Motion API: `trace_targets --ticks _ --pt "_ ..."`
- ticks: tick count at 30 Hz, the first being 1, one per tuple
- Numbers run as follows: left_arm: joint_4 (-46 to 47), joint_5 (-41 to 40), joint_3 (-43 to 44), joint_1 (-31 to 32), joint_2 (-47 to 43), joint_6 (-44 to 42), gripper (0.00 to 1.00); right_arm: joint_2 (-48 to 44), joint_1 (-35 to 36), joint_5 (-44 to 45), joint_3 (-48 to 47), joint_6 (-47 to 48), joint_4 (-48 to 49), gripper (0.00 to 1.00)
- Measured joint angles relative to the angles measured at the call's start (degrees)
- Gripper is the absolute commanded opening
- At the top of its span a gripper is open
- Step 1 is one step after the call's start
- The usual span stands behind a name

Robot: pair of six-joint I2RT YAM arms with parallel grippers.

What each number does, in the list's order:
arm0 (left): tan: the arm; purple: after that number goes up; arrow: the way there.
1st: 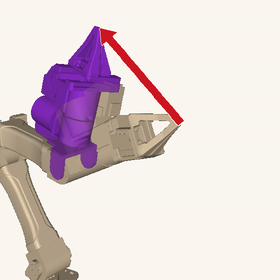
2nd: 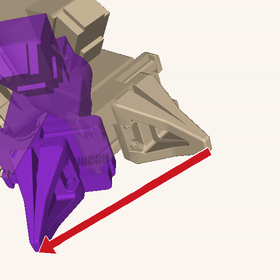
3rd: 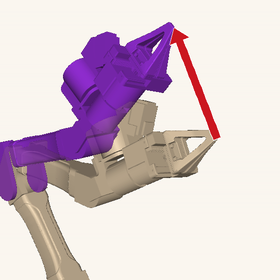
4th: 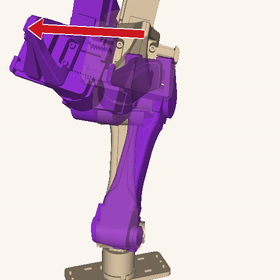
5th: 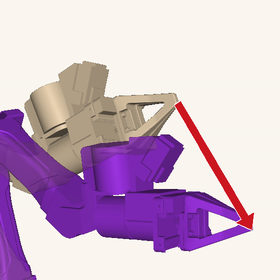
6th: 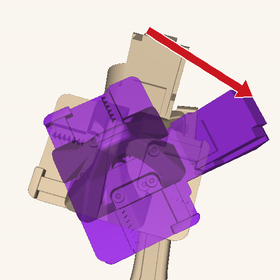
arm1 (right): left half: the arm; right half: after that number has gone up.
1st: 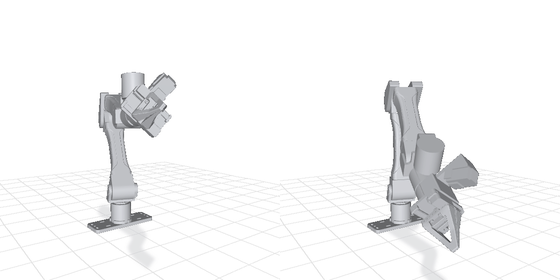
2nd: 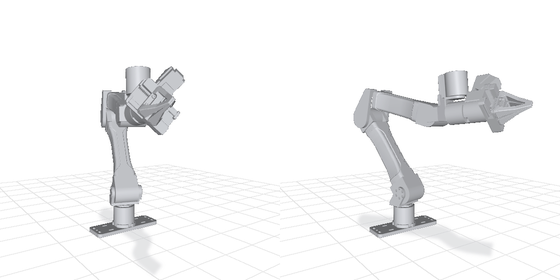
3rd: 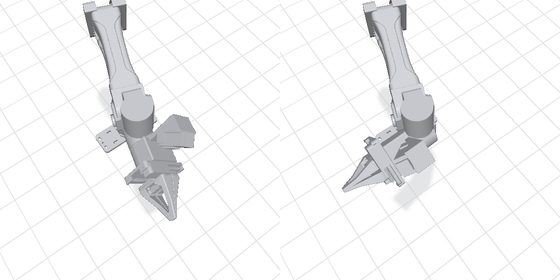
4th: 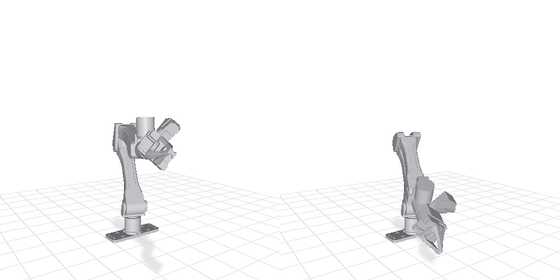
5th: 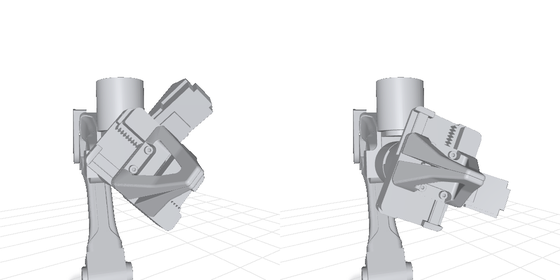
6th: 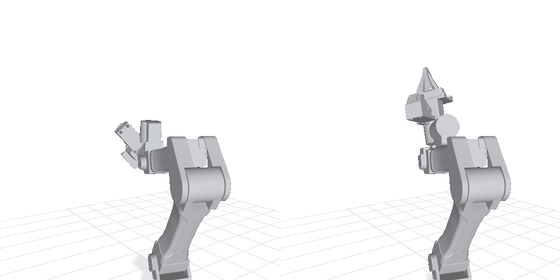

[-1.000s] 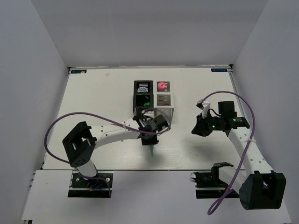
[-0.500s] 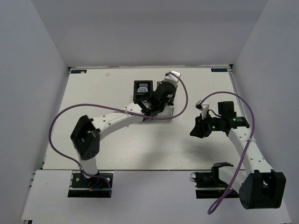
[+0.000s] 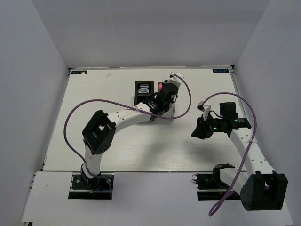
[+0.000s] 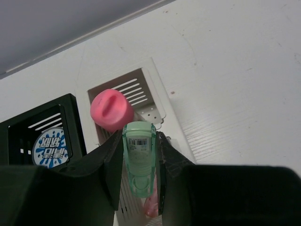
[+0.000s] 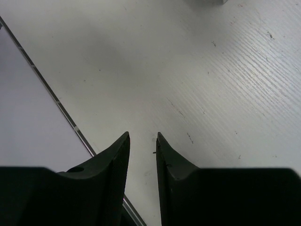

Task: Sort the stationery into containers
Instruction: Place the stationery in the storage box, then reset both arms

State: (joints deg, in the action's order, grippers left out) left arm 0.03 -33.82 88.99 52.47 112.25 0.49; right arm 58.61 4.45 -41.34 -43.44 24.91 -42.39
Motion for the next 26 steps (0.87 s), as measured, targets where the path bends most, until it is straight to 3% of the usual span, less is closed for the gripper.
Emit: trace_targets --ticks 3,4,5,6,8,9,11,12,13,14,15,17,18,19,20,22,26 --pt "0.39 -0.2 -1.6 -0.55 -0.17 0.15 0.01 0.28 0.0 -0.04 0.0 -0.02 -0.02 0.43" --pt "0.2 -0.28 -1.9 -0.7 -0.15 0.22 0.07 0.42 0.0 -0.04 0.0 0.04 -0.04 0.47" --pt "-0.13 -0.39 -1.99 -0.83 -0.15 0.46 0.37 0.61 -0.07 -0.07 0.0 0.11 -0.15 0.52" --pt "-0.24 -0.39 -1.99 -0.87 -0.15 0.68 0.5 0.7 -0.09 -0.07 0.0 0.09 -0.2 0.63" --pt "-0.94 -0.5 -2.01 -0.92 -0.17 1.27 0.75 0.87 -0.24 -0.11 0.0 0.31 -0.44 0.71" --pt "-1.2 -0.5 -2.08 -0.9 -0.17 1.79 0.85 0.94 -0.33 -0.22 0.0 0.46 -0.55 0.76" --pt "-1.92 -0.59 -2.34 -0.9 -0.17 2.84 0.86 1.03 -0.33 -0.31 0.0 0.74 -0.83 0.76" --pt "-2.45 -0.59 -2.34 -0.9 -0.17 3.32 0.8 1.03 -0.33 -0.44 0.0 0.85 -0.9 0.76" --pt "-2.89 -0.55 -2.36 -0.87 -0.28 3.78 0.66 1.03 -0.35 -0.5 0.0 0.83 -0.9 0.76" --pt "-3.32 -0.17 -2.36 -0.87 -0.5 4.26 0.38 1.03 -0.37 -0.5 0.0 0.83 -0.92 0.76" --pt "-3.96 0.44 -2.36 -0.85 -0.94 4.61 0.0 1.03 -0.37 -0.46 0.0 0.79 -0.92 0.76" --pt "-5.84 1.79 -2.36 -0.59 -2.71 4.68 0.0 1.03 -0.37 0.02 0.0 0.28 -0.83 0.91" --pt "-7.72 2.91 -2.38 -0.42 -4.2 5.29 0.0 1.03 -0.37 0.55 -0.02 -0.39 -0.76 0.91" --pt "-9.49 4.33 -2.38 -0.15 -6.08 6.25 0.09 0.98 -0.37 1.73 -0.02 -1.49 -0.46 0.91" --pt "-11.96 5.88 -2.38 0.04 -8.26 7.52 0.35 0.94 -0.37 3.17 0.0 -2.71 0.37 0.91" --pt "-17.4 10.1 -2.89 0.26 -14.75 10.64 1.0 0.2 -0.42 7.19 0.09 -6.78 2.8 0.91" --pt "-26.27 14.8 -14.19 0.35 -35.54 18.88 1.0 -3.91 -0.59 16.22 0.96 -14.1 9.11 0.91"
